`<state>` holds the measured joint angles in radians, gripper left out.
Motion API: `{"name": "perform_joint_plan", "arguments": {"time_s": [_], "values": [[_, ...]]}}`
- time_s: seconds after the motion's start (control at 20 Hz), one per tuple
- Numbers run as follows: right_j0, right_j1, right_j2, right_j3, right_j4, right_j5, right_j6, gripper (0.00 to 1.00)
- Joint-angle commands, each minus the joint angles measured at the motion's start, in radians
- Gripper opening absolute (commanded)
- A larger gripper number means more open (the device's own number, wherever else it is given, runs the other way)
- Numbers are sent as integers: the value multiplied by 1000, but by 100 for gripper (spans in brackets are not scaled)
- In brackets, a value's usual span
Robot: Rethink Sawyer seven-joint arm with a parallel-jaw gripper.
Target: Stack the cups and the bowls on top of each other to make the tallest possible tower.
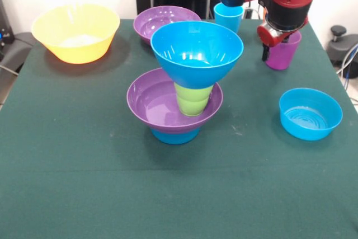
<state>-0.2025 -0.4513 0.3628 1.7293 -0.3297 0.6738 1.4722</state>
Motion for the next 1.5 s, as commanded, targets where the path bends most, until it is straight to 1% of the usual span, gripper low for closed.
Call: {"name": "perform_joint_plan", "arguments": {"time_s": [0.05,0.2,0.25,0.75,0.95,1.05,1.2,1.25,1.35,1.5], "values": [[35,2,-16,-42,-36,78,44,100],[36,-3,-14,-40,-29,64,51,100],[36,-4,-16,-39,-27,64,51,0],[35,-9,-14,-31,-26,50,51,0],[41,-17,-21,-35,-27,69,52,0],[38,-62,-21,-12,-25,61,59,0],[22,-179,-7,43,1,65,68,0],[6,-219,9,65,18,63,64,0],[-10,-282,20,84,46,87,62,0],[-32,-340,32,87,84,142,47,0]]}}
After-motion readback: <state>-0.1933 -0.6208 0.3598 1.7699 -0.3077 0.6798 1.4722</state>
